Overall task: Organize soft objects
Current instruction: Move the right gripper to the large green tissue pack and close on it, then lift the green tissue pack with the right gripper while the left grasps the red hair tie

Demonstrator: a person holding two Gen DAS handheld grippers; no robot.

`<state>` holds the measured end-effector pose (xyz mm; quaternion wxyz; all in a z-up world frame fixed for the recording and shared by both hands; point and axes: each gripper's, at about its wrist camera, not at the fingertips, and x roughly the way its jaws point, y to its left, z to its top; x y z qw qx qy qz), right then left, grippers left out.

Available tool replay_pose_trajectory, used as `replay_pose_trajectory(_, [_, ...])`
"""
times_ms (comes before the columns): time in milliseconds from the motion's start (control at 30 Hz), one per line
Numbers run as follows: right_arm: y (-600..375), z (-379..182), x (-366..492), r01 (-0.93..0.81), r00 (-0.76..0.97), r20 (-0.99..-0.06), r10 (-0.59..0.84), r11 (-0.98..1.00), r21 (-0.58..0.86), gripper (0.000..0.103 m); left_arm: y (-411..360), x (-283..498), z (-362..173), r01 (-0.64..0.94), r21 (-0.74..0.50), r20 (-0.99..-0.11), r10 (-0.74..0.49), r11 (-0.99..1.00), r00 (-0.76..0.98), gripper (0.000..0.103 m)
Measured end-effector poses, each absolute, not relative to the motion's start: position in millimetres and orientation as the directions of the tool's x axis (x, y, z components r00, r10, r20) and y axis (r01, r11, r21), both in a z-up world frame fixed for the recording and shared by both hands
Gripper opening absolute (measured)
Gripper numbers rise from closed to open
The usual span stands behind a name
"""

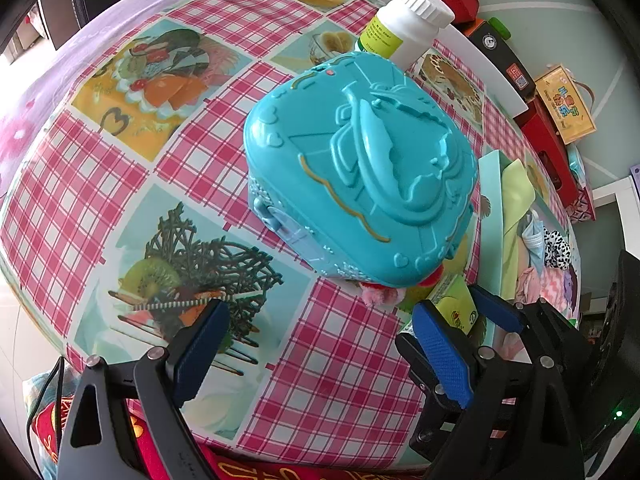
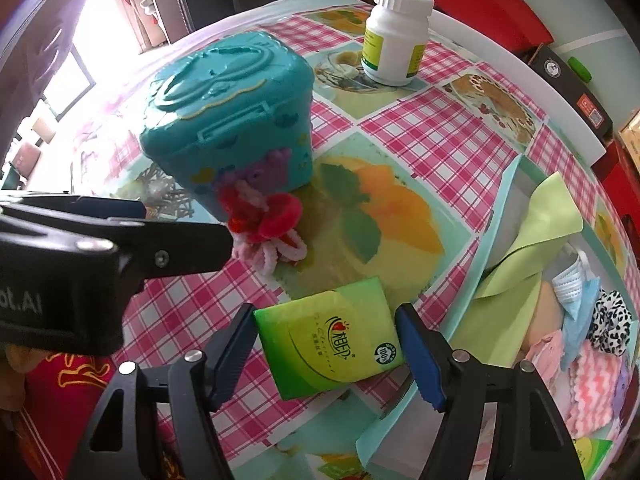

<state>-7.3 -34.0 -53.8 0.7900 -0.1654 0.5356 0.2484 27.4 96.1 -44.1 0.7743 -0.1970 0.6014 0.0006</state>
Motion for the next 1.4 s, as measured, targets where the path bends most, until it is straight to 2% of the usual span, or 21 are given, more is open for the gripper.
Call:
replay_pose_trajectory(267, [-42.4, -42.9, -10.2, -0.508, 0.322, -0.921, 0.220, 0.861, 0.027, 0.072, 98.4, 24.1, -35.8, -0.245, -0.301, -0.926, -0.221, 0.922, 0.305, 0.093])
replay_pose_trajectory(767, [-87.0, 1.7, -27.9, -0.355, 0.438, -0.844, 0.309, 0.922, 0.154, 0.072, 83.9, 18.6, -23.6, -0.247, -0.299, -0.919, -0.208, 0.922, 0.335, 0.092])
replay_pose_trajectory(1167, [-140.5, 11.8, -31.0, -0.210, 0.512, -0.813, 0.277, 0.958, 0.194, 0.072, 54.3, 28.9, -29.4, -0.286, -0.249, -0.932, -0.148, 0.925, 0.331, 0.090])
replay_pose_trajectory(1233, [-141.9, 14.2, -35.4, -0.211, 0.520, -0.807, 0.282, 0.957, 0.198, 0.072, 50.7, 31.0, -34.3, -0.314, -0.235, -0.937, -0.128, 0.920, 0.325, 0.086])
replay_pose_trajectory(1267, [-143.1, 15.1, -36.1, -0.212, 0.523, -0.803, 0.286, 0.956, 0.203, 0.072, 48.7, 32.2, -36.7, -0.326, -0.232, -0.939, -0.123, 0.917, 0.322, 0.080])
replay_pose_trajectory(1400, [-148.9, 18.2, -38.6, -0.208, 0.537, -0.790, 0.296, 0.954, 0.216, 0.072, 40.7, 35.5, -46.7, -0.359, -0.213, -0.943, -0.095, 0.909, 0.319, 0.079])
